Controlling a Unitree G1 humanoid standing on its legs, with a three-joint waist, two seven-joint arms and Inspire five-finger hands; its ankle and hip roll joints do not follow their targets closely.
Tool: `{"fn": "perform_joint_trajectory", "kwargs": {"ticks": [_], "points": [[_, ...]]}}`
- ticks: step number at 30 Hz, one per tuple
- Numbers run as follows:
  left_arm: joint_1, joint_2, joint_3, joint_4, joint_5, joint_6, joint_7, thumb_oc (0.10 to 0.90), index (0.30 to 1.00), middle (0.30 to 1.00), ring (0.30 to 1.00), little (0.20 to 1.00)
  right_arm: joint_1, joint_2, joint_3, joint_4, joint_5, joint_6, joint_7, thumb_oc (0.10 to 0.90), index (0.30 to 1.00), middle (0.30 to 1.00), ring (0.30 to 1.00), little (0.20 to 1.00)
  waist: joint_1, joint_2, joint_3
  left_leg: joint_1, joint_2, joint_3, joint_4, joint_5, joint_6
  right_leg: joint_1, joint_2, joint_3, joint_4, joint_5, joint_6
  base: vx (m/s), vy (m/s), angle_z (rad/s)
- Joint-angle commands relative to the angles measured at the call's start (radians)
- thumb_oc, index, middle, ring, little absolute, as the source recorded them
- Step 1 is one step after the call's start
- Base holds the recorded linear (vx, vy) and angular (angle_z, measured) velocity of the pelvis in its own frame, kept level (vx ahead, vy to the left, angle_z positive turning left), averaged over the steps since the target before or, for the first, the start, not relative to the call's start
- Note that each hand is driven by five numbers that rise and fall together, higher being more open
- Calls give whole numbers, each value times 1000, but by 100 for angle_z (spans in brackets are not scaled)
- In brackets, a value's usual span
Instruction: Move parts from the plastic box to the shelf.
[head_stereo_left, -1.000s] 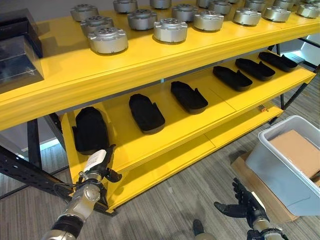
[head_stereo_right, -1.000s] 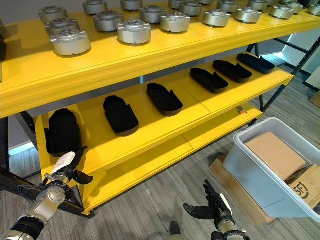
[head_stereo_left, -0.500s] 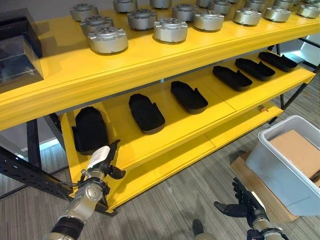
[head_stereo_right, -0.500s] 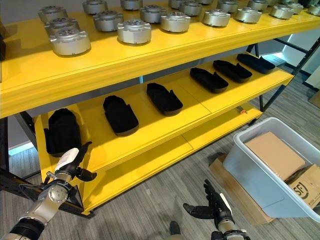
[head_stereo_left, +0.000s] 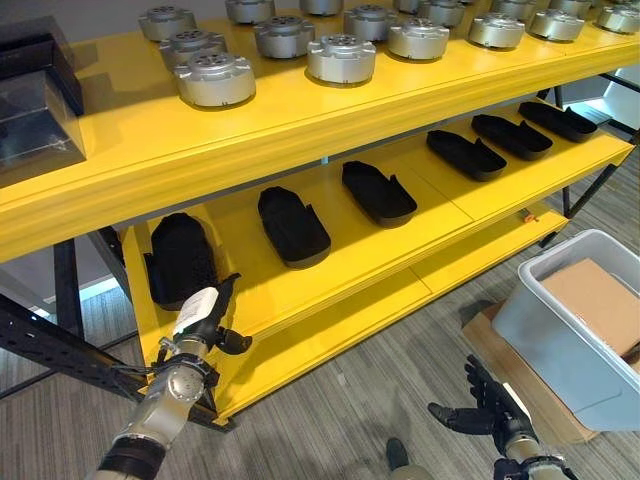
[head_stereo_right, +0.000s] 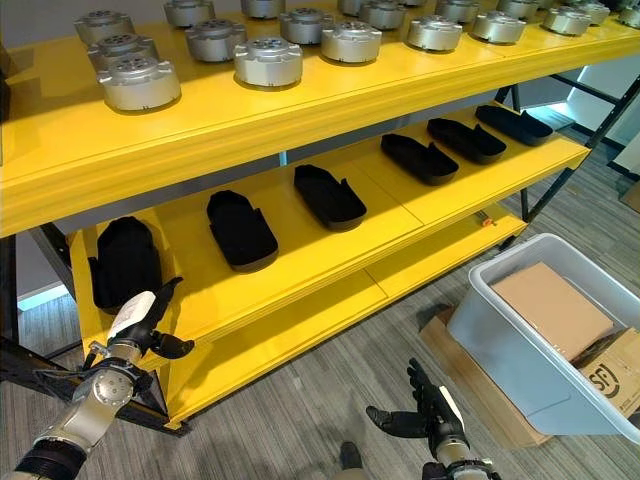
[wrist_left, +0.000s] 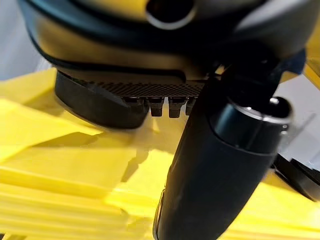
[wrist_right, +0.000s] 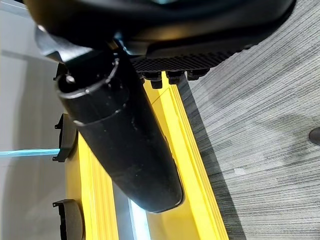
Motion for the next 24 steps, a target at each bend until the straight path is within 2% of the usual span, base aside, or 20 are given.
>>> {"fn": "perform_joint_trajectory", "kwargs": {"ticks": [1, 5, 12, 24], "points": [[-168, 70, 90, 21, -59, -48, 98, 900, 1000, 1000, 1000, 1000, -79, -52, -42, -44, 28, -82, 3, 900, 1000, 1000, 1000, 1000, 4, 10, -2, 42, 29, -5, 7, -57, 16, 95, -32, -34, 26, -108, 14, 0, 0, 0], [-189, 60, 85, 51, -94, -45, 108, 900, 1000, 1000, 1000, 1000, -79, -54, -37, -40, 29, -80, 4, 900, 1000, 1000, 1000, 1000, 1, 10, -4, 44, 29, -3, 6, -56, 16, 94, -31, -32, 26, -107, 14, 0, 0, 0], [-253, 28, 94, 150, -288, -61, 131, 900, 1000, 1000, 1000, 1000, -61, -55, -25, -49, 41, -79, 4, 900, 1000, 1000, 1000, 1000, -13, 10, -8, 52, 29, 5, 6, -55, 12, 93, -30, -25, 27, -105, 14, 0, 0, 0], [-329, 30, 82, 226, -403, -87, 163, 900, 1000, 1000, 1000, 1000, -51, -67, 1, -62, 46, -90, 8, 900, 1000, 1000, 1000, 1000, -24, 11, -10, 53, 30, 9, 4, -51, 9, 91, -31, -20, 24, -102, 17, 0, 0, 0]]}}
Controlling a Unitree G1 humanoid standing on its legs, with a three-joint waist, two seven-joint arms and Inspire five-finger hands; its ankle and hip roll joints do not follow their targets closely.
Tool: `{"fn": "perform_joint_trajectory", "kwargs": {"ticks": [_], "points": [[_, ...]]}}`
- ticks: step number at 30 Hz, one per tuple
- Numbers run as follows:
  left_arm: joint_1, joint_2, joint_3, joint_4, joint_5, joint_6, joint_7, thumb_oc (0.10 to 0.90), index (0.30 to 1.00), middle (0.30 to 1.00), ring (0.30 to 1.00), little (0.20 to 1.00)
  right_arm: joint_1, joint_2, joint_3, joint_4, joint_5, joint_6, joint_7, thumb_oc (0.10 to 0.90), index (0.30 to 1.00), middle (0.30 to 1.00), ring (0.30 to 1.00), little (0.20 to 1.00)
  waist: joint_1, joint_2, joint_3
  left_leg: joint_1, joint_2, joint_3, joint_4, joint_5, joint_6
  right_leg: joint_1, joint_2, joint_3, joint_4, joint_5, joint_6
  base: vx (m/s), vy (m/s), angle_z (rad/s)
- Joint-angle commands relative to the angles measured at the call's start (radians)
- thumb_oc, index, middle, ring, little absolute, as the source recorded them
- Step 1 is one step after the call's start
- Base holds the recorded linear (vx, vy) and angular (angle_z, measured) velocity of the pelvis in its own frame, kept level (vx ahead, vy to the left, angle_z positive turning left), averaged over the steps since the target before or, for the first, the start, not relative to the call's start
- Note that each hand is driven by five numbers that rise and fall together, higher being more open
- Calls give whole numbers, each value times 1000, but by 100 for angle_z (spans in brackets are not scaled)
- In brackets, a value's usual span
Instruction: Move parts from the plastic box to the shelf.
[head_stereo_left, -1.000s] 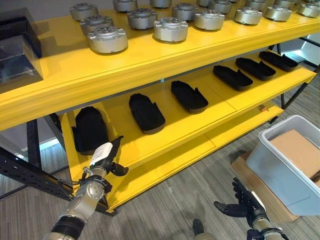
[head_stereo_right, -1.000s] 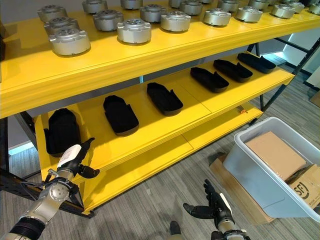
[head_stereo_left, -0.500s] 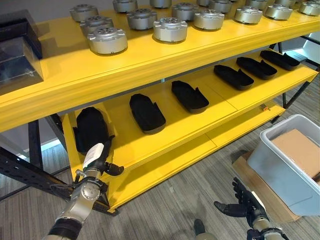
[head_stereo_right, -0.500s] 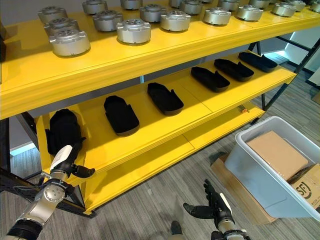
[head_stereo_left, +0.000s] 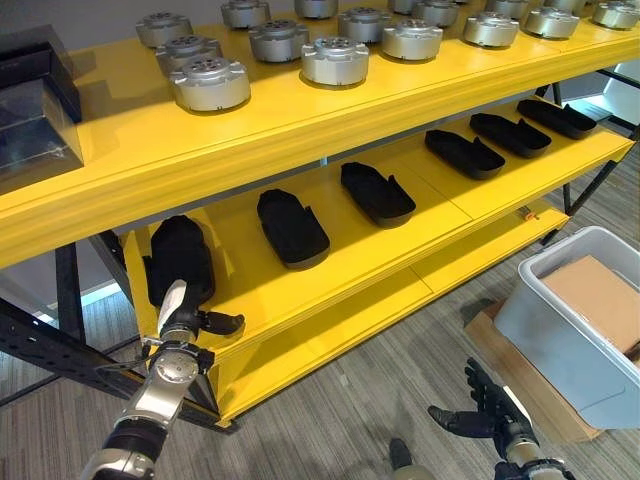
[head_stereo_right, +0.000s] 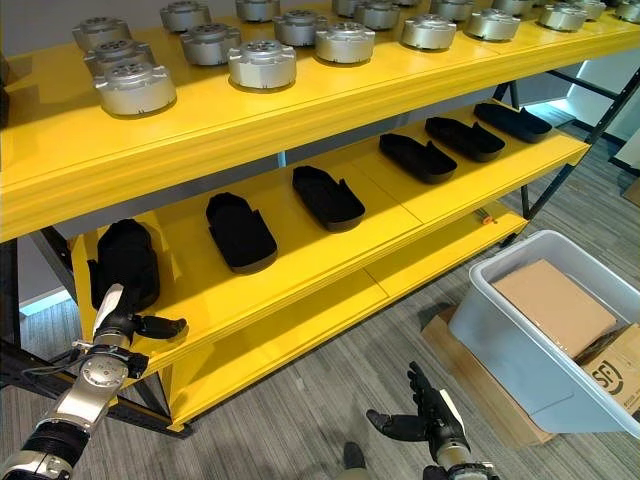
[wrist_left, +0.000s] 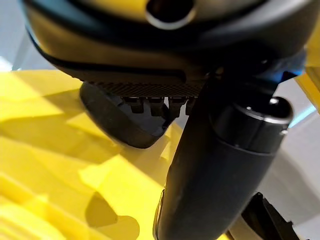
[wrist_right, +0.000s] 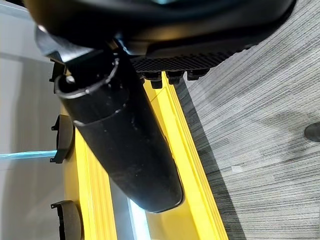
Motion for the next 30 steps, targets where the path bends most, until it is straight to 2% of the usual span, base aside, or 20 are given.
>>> {"fn": "perform_joint_trajectory", "kwargs": {"ticks": [1, 11, 30], "points": [[-216, 42, 71, 55, -39, -86, 82, 900, 1000, 1000, 1000, 1000, -61, -66, -7, -65, 45, -90, 7, 900, 1000, 1000, 1000, 1000, -16, -4, -7, 49, 30, 6, 4, -54, 13, 88, -32, -22, 24, -103, 17, 0, 0, 0], [-262, 49, 63, 109, -109, -102, 86, 900, 1000, 1000, 1000, 1000, -63, -75, 4, -71, 44, -100, 5, 900, 1000, 1000, 1000, 1000, -25, -5, -4, 47, 32, 10, 4, -52, 12, 83, -31, -17, 26, -103, 18, 0, 0, 0], [-273, 3, 46, 206, -167, -82, 48, 900, 1000, 1000, 1000, 1000, -51, -67, 4, -54, 48, -90, 0, 900, 1000, 1000, 1000, 1000, -33, -8, -6, 54, 32, 16, 6, -56, 12, 83, -29, -6, 28, -105, 18, 1, 0, 0]]}}
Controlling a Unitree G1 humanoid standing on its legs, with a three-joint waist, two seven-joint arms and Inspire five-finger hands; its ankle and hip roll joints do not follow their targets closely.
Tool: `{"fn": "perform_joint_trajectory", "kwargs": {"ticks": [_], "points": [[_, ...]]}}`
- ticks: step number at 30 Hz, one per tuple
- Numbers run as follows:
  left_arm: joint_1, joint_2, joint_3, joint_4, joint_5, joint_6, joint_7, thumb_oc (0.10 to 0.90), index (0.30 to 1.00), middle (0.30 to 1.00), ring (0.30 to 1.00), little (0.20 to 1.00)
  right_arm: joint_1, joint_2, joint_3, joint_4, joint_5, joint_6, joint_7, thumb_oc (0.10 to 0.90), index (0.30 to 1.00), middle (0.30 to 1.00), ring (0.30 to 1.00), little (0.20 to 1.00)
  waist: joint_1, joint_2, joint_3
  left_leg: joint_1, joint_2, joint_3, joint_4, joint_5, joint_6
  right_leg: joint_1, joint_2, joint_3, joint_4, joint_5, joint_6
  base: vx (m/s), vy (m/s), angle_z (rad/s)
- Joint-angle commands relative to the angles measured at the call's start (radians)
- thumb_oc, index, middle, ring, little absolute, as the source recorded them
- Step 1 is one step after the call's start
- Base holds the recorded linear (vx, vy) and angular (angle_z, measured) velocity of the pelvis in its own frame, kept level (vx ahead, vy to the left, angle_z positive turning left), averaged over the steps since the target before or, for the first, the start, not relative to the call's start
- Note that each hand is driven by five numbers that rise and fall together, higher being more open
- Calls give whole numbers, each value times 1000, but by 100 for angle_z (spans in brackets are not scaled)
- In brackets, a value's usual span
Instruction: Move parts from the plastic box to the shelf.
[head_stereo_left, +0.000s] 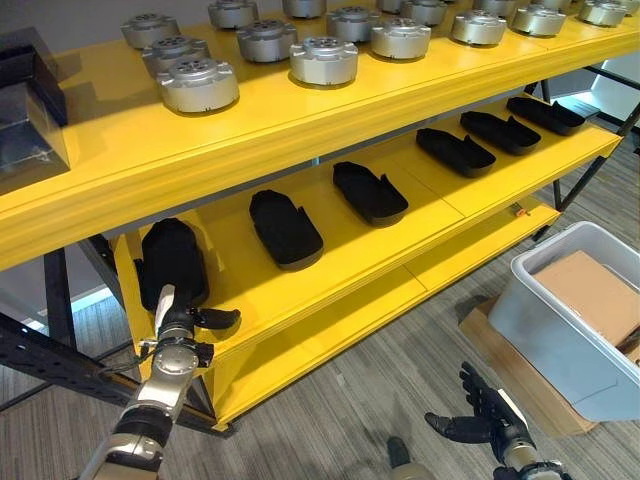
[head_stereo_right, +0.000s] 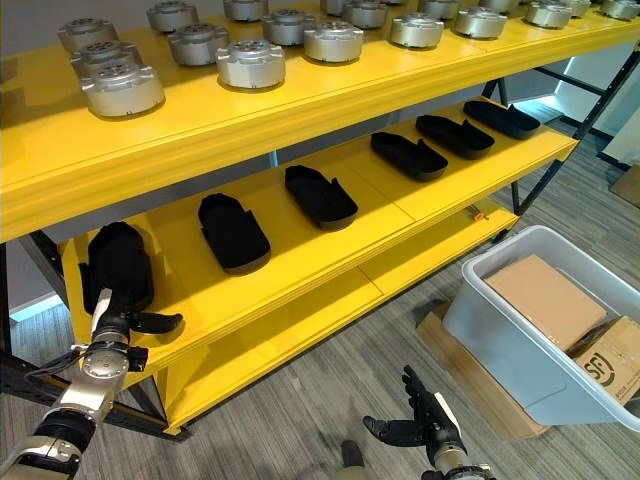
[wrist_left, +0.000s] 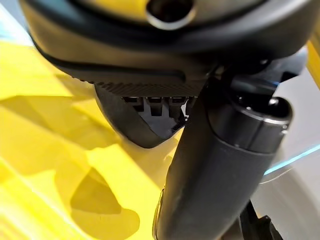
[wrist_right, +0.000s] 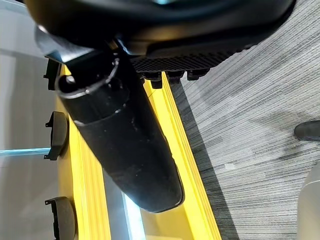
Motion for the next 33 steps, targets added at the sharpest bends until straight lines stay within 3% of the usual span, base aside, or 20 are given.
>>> {"fn": "perform_joint_trajectory", "kwargs": {"ticks": [1, 33], "points": [[-194, 35, 46, 77, -27, -67, 14, 900, 1000, 1000, 1000, 1000, -60, -42, -31, -54, 48, -84, -1, 900, 1000, 1000, 1000, 1000, -8, -6, -6, 53, 32, 6, 6, -56, 12, 86, -31, -14, 22, -106, 18, 7, -6, -5], [-193, -26, 42, 96, -125, -80, 1, 900, 1000, 1000, 1000, 1000, -64, -38, -15, -40, 50, -79, -7, 900, 1000, 1000, 1000, 1000, -8, -8, -10, 62, 30, 7, 6, -61, 14, 94, -31, -11, 21, -108, 16, 0, -1, -1]]}}
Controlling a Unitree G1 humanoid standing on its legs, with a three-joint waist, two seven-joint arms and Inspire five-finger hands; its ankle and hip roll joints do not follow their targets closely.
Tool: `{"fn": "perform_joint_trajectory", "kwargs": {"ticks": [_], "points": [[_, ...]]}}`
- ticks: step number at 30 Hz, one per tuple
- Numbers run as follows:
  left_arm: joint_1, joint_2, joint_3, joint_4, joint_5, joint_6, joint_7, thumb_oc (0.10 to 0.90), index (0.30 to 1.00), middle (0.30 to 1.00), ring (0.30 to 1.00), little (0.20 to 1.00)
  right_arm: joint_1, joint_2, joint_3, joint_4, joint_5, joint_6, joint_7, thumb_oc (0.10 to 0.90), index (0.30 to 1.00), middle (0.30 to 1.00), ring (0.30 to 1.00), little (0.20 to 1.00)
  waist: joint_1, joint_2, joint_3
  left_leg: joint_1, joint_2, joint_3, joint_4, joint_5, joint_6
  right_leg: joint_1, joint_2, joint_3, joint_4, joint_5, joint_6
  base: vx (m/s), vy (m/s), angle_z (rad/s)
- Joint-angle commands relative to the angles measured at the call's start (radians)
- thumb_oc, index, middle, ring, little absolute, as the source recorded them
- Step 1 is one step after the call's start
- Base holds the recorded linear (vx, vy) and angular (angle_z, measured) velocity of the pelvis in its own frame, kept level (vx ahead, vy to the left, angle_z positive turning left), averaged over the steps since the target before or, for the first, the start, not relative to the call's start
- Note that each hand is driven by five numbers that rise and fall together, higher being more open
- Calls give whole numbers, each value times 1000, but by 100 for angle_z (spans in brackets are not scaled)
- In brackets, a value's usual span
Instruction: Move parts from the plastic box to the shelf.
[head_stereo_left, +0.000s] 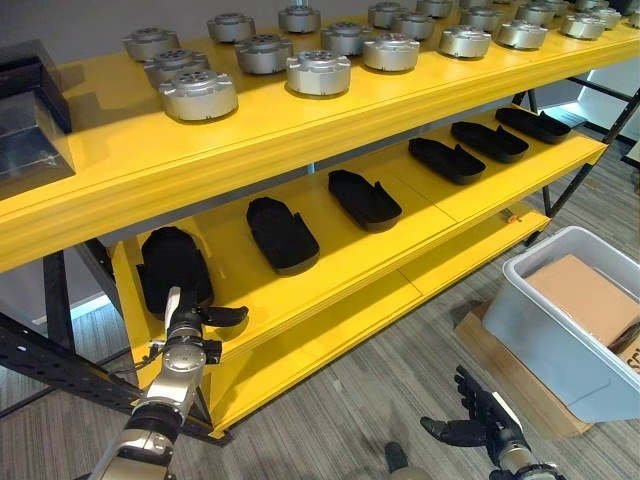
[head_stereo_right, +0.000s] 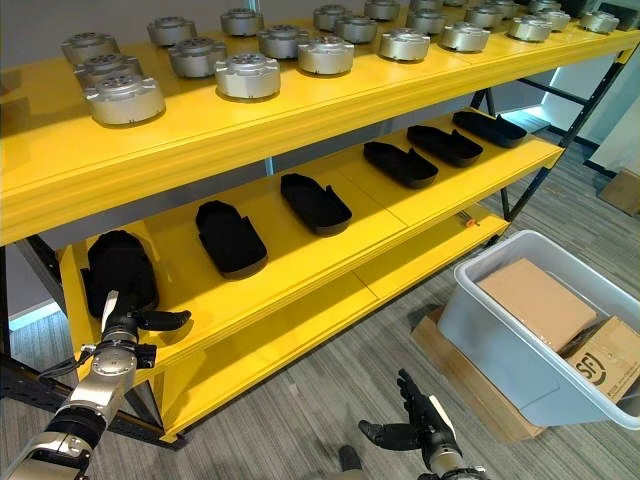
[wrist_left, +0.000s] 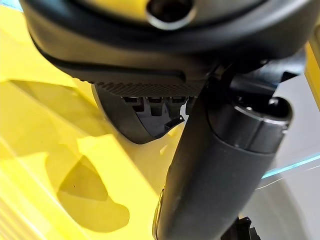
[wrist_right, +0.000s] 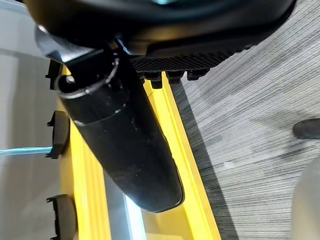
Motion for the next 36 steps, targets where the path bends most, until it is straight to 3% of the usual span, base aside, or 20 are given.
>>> {"fn": "perform_joint_trajectory", "kwargs": {"ticks": [1, 20, 29, 31, 36], "points": [[-170, 11, 38, 64, -47, -74, 0, 900, 1000, 1000, 1000, 1000, -65, -37, -44, -66, 50, -79, -4, 900, 1000, 1000, 1000, 1000, -10, 3, 8, 48, 30, -5, 6, -60, 16, 91, -33, -29, 24, -114, 18, 0, 0, 0], [-155, 16, 52, -11, -64, -94, 15, 900, 1000, 1000, 1000, 1000, -77, -38, -42, -60, 47, -83, -5, 900, 1000, 1000, 1000, 1000, -6, 3, 10, 48, 30, -7, 8, -61, 18, 90, -30, -27, 28, -117, 16, 0, 0, 0], [-191, 79, 60, -116, 9, -114, 70, 900, 1000, 1000, 1000, 1000, -81, -48, -49, -74, 51, -97, 2, 900, 1000, 1000, 1000, 1000, -5, 3, 7, 46, 31, -10, 8, -61, 17, 92, -31, -30, 27, -116, 18, 0, 0, 0], [-207, 129, 63, -160, 105, -105, 99, 900, 1000, 1000, 1000, 1000, -78, -58, -58, -93, 48, -105, 11, 900, 1000, 1000, 1000, 1000, -4, 4, 5, 43, 32, -12, 8, -60, 16, 93, -32, -33, 26, -116, 19, 0, 0, 0], [-205, 183, 94, -234, 150, -116, 133, 900, 1000, 1000, 1000, 1000, -76, -61, -67, -103, 43, -114, 16, 900, 1000, 1000, 1000, 1000, 1, 6, 3, 41, 32, -15, 8, -61, 16, 95, -33, -38, 25, -115, 21, 0, 0, 0]]}}
